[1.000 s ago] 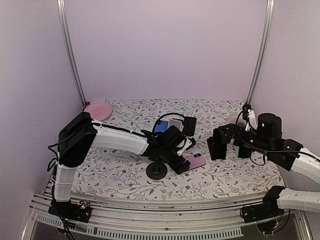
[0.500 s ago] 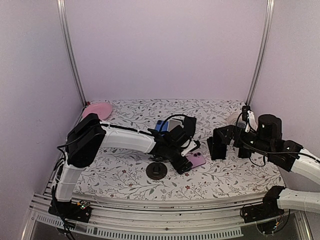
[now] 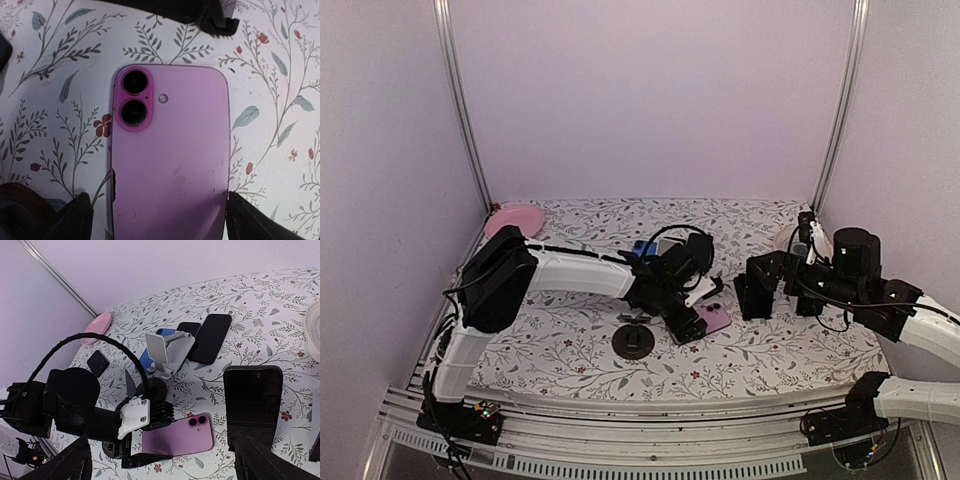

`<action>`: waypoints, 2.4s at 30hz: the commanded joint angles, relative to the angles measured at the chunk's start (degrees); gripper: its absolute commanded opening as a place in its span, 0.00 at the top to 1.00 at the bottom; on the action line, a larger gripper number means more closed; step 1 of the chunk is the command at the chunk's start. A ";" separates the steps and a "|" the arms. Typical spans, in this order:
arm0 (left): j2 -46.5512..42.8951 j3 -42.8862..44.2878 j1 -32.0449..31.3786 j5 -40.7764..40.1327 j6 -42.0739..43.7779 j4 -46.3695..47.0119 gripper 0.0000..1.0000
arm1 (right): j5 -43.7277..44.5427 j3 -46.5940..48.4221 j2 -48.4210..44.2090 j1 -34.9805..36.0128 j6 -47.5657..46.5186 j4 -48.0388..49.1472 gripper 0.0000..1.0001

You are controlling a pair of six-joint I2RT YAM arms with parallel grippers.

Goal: Place the phone on the phone stand
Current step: Pick up the phone from the center of the board.

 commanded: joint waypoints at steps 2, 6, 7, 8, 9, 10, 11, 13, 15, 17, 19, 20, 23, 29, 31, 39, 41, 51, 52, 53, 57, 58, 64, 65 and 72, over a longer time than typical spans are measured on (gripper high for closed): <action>4.49 0.41 0.20 -3.56 1.32 -5.86 0.07 | -0.80 -0.75 -0.02 -0.19 0.67 1.96 0.01; 5.03 -0.06 -0.72 -5.89 1.64 -6.15 0.07 | -0.66 -0.89 -0.05 -0.14 0.83 2.05 0.01; 5.12 -0.14 -0.78 -6.04 1.55 -6.15 0.07 | -0.67 -0.92 0.00 -0.15 0.90 2.07 0.01; 5.21 -0.21 -0.88 -6.24 1.48 -6.15 0.08 | -0.71 -0.95 -0.01 -0.19 0.92 2.05 0.01; 5.32 -0.24 -0.93 -6.30 1.37 -6.15 0.09 | -0.73 -1.02 -0.05 -0.20 0.96 2.05 0.01; 5.41 -0.24 -0.95 -6.43 1.40 -6.15 0.10 | -0.82 -1.03 -0.07 -0.19 1.07 2.05 0.01; 5.51 -0.24 -0.99 -6.67 1.35 -6.15 0.12 | -0.82 -1.10 -0.06 -0.20 1.09 2.07 0.01; 5.82 -0.17 -1.24 -7.02 1.29 -6.15 0.16 | -0.92 -1.27 -0.05 -0.19 1.25 2.05 0.01; 5.95 -0.15 -1.36 -7.39 1.13 -6.15 0.21 | -0.96 -1.51 -0.12 -0.19 1.48 2.17 0.01; 5.84 -0.21 -1.42 -7.16 0.81 -6.15 0.27 | -1.23 -1.69 -0.13 -0.20 1.83 2.33 0.01; 5.35 -0.36 -1.35 -7.04 0.31 -6.15 0.35 | -1.71 -1.95 -0.07 -0.20 2.12 2.63 0.01; 4.91 -0.67 -1.44 -6.90 0.10 -5.93 0.36 | -1.98 -2.18 -0.14 -0.20 2.28 2.87 0.01; 2.87 -2.46 -1.39 -7.13 -0.68 -3.88 0.41 | -2.56 -3.17 -0.02 -0.13 2.83 3.68 0.01; -3.30 -8.86 -1.48 -7.33 -2.29 3.44 0.46 | -4.39 -5.94 0.08 -0.19 4.87 5.58 0.01; -5.38 -11.21 -1.46 -7.78 -2.50 5.97 0.47 | -5.56 -7.03 0.01 -0.15 5.80 6.86 0.01; -10.76 -17.36 -2.06 -8.94 -2.60 12.74 0.49 | -10.87 -12.13 1.79 -0.18 10.72 13.68 0.01; -11.71 -18.30 -2.39 -9.07 -2.48 13.83 0.50 | -11.57 -13.47 2.32 -0.20 11.91 15.54 0.01; -17.08 -22.92 -4.11 -9.34 -1.45 19.44 0.50 | -13.09 -18.69 6.20 1.07 17.38 24.60 0.05; -17.45 -23.18 -4.37 -9.28 -1.27 19.86 0.50 | -13.10 -18.97 6.62 1.30 17.76 25.42 0.06; -17.88 -23.44 -4.53 -9.33 -1.19 20.17 0.50 | -12.95 -19.17 7.12 1.57 18.31 25.99 0.07; -18.93 -24.41 -5.51 -9.03 -0.37 21.83 0.50 | -12.43 -19.30 8.97 2.76 19.43 27.79 0.10; -20.55 -24.60 -5.81 -9.01 -0.14 22.26 0.50 | -12.30 -19.30 9.40 2.97 19.73 28.20 0.12; -23.36 -25.23 -7.17 -8.65 0.95 24.32 0.50 | -12.12 -20.09 10.80 3.65 21.43 30.97 0.16; -23.73 -25.33 -7.36 -8.59 1.09 24.61 0.50 | -12.21 -20.28 10.95 3.67 21.75 31.40 0.18; -24.62 -24.21 -8.89 -8.42 1.97 24.96 0.50 | -13.23 -20.43 11.31 4.59 23.25 34.01 0.25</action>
